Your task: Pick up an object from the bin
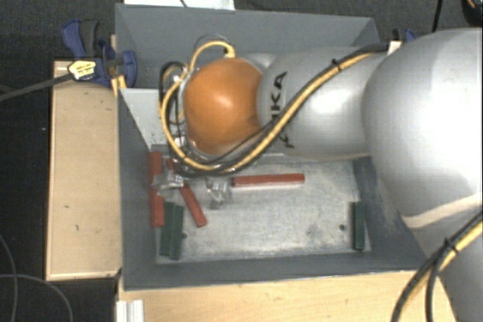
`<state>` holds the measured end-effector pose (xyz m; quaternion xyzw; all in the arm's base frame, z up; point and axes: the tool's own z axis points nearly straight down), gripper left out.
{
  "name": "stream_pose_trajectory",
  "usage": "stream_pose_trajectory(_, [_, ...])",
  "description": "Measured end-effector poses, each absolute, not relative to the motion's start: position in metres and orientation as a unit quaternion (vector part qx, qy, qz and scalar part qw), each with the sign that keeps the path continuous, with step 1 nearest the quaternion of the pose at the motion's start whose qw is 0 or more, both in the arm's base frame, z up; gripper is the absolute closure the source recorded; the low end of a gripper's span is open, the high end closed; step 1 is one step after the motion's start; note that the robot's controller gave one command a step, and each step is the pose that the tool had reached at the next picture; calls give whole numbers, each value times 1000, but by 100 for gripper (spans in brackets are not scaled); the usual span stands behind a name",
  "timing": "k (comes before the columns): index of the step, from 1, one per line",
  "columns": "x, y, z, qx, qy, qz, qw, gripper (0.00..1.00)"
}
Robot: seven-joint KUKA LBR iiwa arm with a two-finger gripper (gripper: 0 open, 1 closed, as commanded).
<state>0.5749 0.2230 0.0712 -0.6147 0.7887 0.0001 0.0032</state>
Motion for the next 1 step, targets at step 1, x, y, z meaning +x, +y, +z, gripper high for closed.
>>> stream_pose_trajectory(1, [574,222,71,-613,790,1,1,100])
